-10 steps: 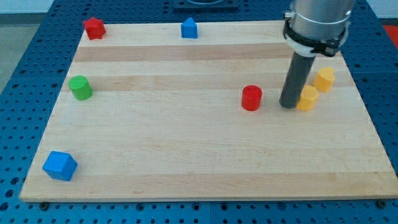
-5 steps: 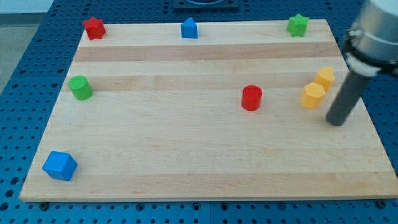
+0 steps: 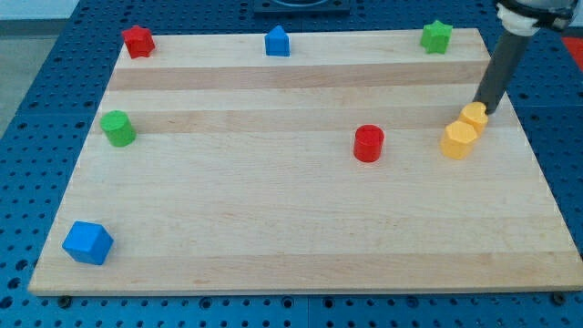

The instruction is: Push the yellow heart into the yellow hexagon

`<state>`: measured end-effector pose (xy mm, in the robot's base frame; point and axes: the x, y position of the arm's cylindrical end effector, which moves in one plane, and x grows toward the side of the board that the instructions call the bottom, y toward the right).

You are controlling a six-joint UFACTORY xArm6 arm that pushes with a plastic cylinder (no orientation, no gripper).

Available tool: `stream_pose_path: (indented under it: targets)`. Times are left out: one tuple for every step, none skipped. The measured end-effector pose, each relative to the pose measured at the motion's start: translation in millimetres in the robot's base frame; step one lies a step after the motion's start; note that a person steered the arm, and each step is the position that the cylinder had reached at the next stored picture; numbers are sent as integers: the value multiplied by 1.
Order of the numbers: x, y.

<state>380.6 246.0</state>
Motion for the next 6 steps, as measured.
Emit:
stream_pose_path:
  targets:
    - [10, -9]
    - [10, -9]
    - [-13, -9]
    - [-35, -40]
    - [-21, -92]
    - [-17, -140]
